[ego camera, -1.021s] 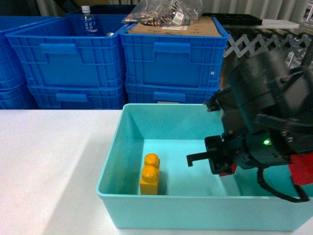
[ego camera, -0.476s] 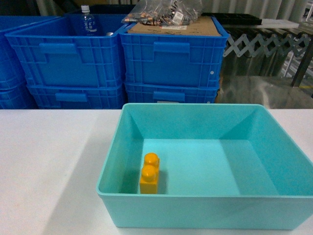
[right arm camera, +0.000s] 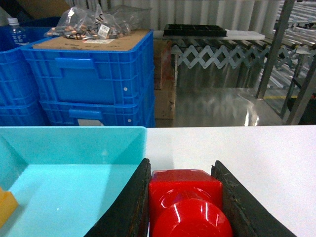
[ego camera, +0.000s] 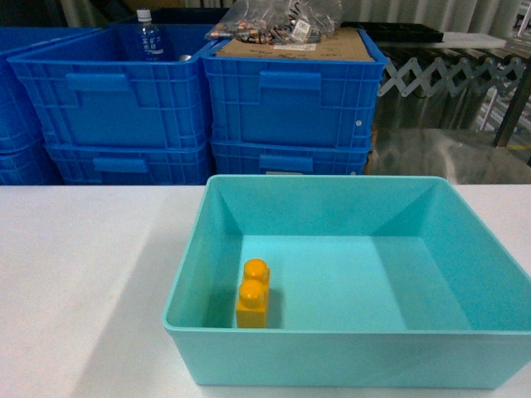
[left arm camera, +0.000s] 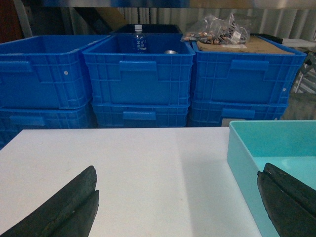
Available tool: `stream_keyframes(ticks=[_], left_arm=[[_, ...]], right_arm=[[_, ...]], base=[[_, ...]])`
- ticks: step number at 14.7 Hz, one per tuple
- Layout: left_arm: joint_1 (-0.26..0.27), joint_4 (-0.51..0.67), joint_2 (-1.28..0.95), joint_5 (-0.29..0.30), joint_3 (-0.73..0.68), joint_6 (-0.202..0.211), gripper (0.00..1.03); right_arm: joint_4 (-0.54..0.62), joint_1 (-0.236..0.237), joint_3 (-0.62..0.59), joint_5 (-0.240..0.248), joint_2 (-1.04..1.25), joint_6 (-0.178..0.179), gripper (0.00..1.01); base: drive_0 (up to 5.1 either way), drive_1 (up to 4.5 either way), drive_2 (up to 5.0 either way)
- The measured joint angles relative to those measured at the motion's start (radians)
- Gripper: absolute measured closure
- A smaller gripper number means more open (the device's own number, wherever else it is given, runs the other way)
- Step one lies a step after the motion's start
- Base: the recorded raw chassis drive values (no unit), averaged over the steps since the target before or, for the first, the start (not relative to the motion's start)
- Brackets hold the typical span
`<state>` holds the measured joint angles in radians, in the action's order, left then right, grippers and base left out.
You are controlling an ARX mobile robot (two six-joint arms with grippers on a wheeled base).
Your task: Pick red block from blue box to shelf
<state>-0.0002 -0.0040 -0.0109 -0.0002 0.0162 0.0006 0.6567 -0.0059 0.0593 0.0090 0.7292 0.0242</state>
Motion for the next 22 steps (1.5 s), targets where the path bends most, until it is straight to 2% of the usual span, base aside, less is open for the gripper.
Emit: stream_keyframes(ticks=[3, 6, 15, 22], left_arm=[[0.0, 0.0, 0.0, 0.0, 0.0, 0.0, 0.05], [0.0, 0.0, 0.0, 0.0, 0.0, 0.0, 0.05], [0.0, 0.0, 0.0, 0.0, 0.0, 0.0, 0.05], [0.0, 0.0, 0.0, 0.0, 0.0, 0.0, 0.05]], right_arm=[[0.06, 0.002, -0.028, -0.006, -0.003, -0.003, 0.73], [0.039, 0.002, -0.035, -0.006, -0.015, -0.003, 0.73], [-0.278, 0.002, -0.048, -0.006, -0.353, -0.01, 0.73], [-0.444, 0.002, -0.048, -0.006, -0.518, -0.011, 0.73]], base=[[0.0, 0.0, 0.0], [0.0, 0.0, 0.0], [0.0, 0.0, 0.0], [0.0, 0.0, 0.0]])
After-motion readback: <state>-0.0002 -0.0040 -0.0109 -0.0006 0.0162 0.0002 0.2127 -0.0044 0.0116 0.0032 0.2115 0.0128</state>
